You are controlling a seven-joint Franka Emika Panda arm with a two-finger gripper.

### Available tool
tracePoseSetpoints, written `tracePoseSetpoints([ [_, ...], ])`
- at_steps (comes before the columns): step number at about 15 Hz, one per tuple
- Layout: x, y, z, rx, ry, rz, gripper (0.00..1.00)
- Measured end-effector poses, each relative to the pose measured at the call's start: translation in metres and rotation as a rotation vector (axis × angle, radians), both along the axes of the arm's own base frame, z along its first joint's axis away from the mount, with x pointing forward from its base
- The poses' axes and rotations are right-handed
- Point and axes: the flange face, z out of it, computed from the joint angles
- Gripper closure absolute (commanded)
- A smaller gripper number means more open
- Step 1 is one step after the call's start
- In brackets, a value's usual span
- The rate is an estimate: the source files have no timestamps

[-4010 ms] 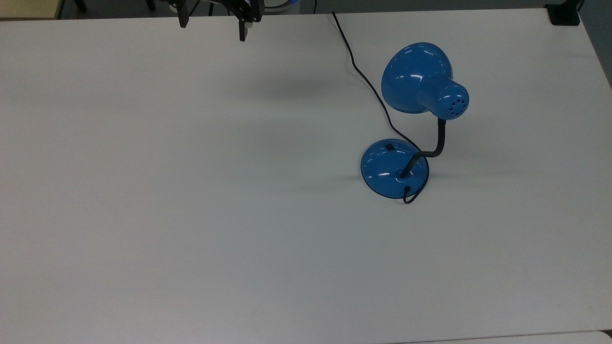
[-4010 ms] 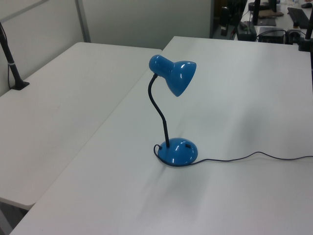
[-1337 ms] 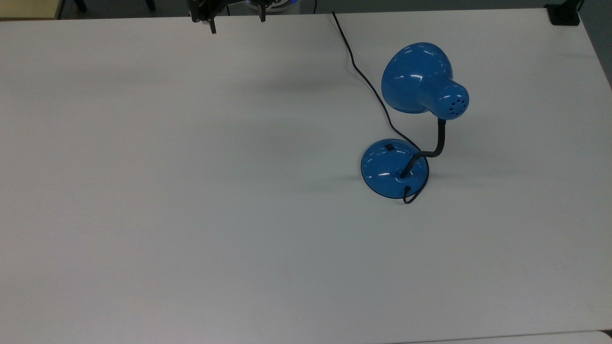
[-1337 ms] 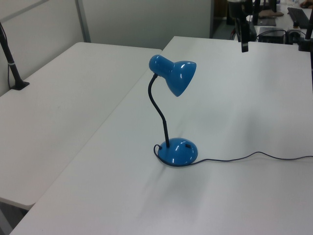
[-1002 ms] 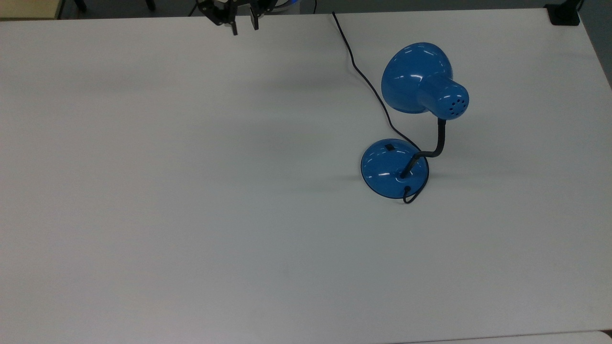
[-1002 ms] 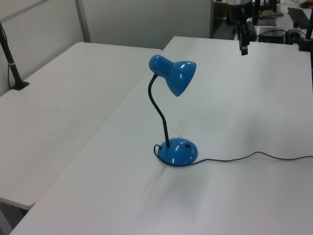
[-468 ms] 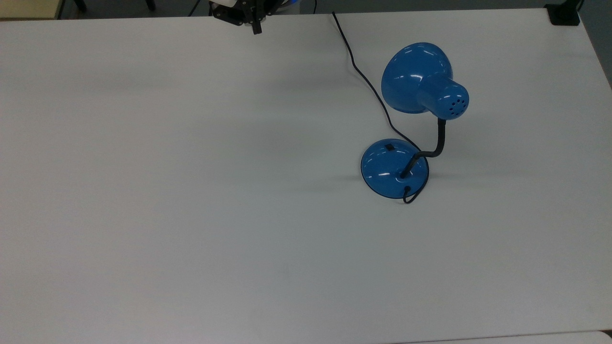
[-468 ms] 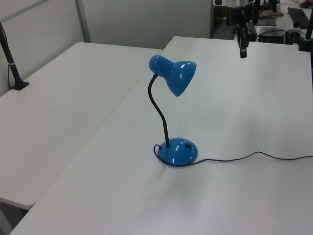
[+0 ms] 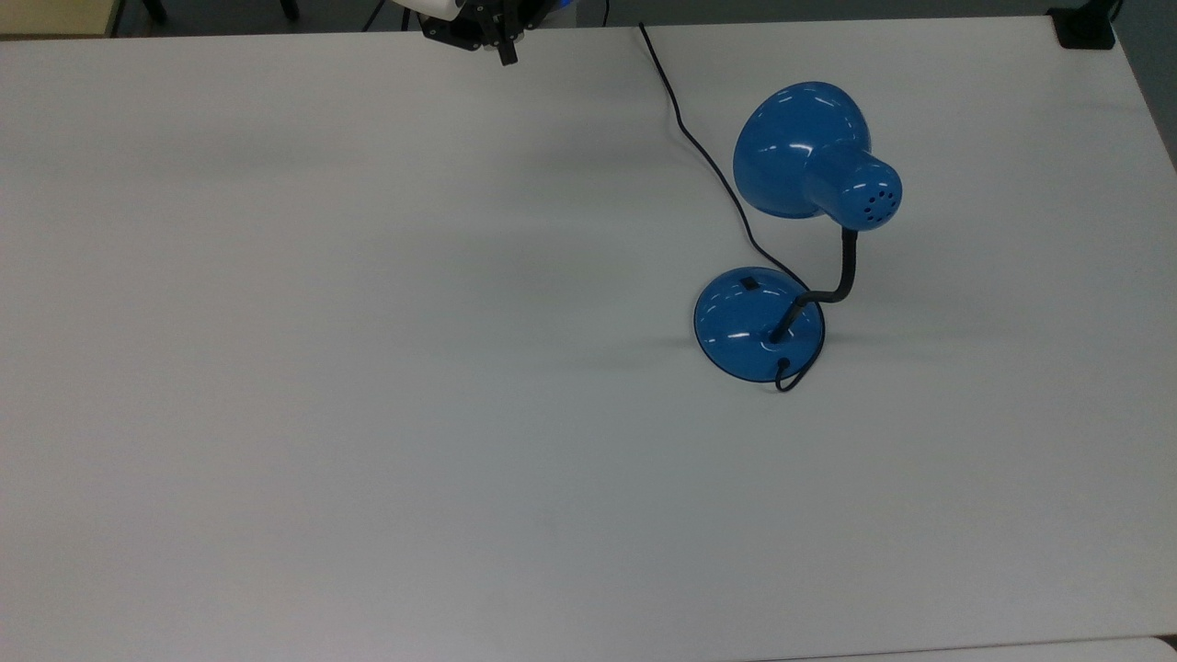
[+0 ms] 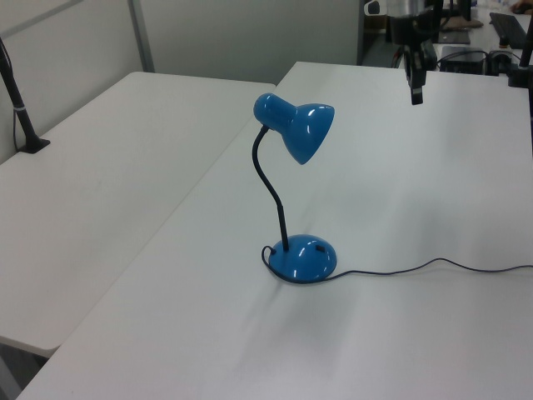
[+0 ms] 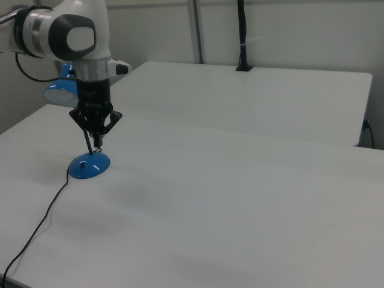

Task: Turn on the lamp
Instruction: 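Move the gripper toward the blue lamp base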

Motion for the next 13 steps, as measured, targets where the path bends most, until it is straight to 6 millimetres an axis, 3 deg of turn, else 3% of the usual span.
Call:
tracePoseSetpoints([
  [8,-0.011,0.017,0.004,0.063,-0.046,0.002,1.00],
  [13,-0.037,0.061,-0.020,0.053,-0.083,0.070,1.00],
])
